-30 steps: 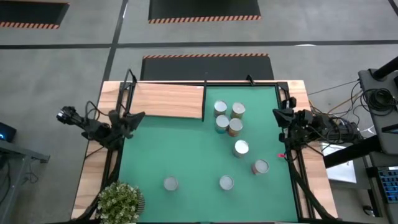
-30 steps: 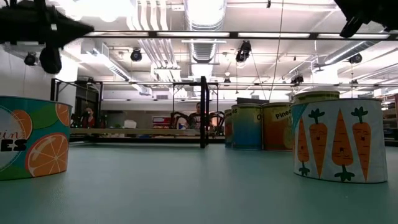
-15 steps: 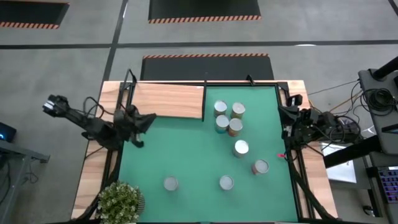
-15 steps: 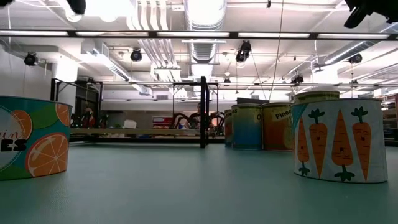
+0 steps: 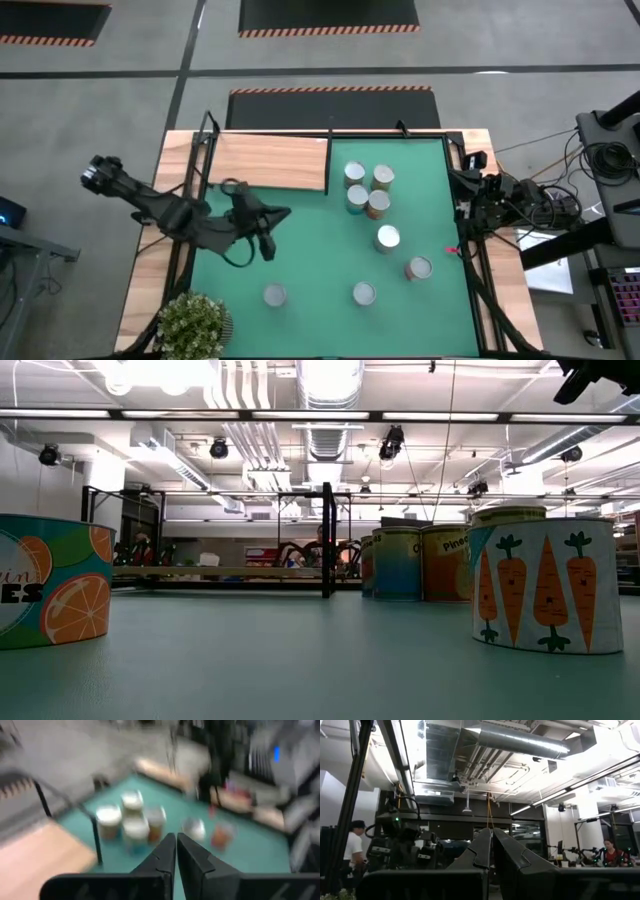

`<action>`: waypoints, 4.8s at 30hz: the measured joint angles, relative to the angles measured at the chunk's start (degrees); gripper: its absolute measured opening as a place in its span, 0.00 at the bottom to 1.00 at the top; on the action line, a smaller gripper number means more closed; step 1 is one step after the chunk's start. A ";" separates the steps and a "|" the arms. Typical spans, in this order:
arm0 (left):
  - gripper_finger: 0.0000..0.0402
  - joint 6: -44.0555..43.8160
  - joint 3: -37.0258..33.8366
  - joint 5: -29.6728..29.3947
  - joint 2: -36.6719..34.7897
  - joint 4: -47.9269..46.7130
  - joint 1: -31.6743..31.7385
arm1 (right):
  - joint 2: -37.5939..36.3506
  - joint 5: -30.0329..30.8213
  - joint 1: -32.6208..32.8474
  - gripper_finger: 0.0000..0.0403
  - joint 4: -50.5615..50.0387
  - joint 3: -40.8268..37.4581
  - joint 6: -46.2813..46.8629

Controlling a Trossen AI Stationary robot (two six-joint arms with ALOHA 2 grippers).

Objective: Pick and place cans onto a shelf
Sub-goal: Put the small canned oranges on the shelf

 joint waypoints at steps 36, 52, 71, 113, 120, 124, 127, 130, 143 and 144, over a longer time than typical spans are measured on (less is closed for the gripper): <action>0.00 -13.97 10.03 32.22 27.45 -24.46 -8.36 | 0.00 0.00 0.01 0.02 -0.55 0.01 1.44; 0.34 -23.58 2.57 34.83 23.47 -19.22 -8.34 | 0.00 0.00 0.00 0.02 -0.65 0.01 0.98; 0.92 -22.41 2.33 34.10 27.53 -19.24 -9.69 | -0.02 0.00 0.01 0.02 -1.06 0.02 0.96; 0.68 -22.01 1.89 35.03 33.98 -18.28 -9.72 | 0.00 0.00 0.01 0.02 -1.33 0.02 0.93; 0.72 -21.41 5.25 36.29 33.74 -25.54 -8.60 | 0.00 0.00 0.01 0.02 -1.33 0.02 0.91; 0.72 -16.47 11.55 33.63 33.39 -35.77 -5.50 | 0.00 0.00 0.00 0.02 -1.33 0.02 0.92; 0.72 -13.73 16.04 28.64 33.23 -42.97 -2.15 | 0.00 0.00 0.01 0.02 -1.33 0.02 0.93; 0.72 -11.58 19.22 23.64 32.04 -47.61 1.88 | -0.01 0.00 0.01 0.02 -1.53 0.02 0.93; 0.72 -10.45 9.08 16.26 17.11 -47.41 26.68 | 0.00 0.02 0.01 0.02 -1.87 0.02 0.84; 0.72 -11.40 7.76 16.28 15.91 -46.95 28.94 | 0.00 0.02 -0.01 0.02 -1.88 0.02 0.75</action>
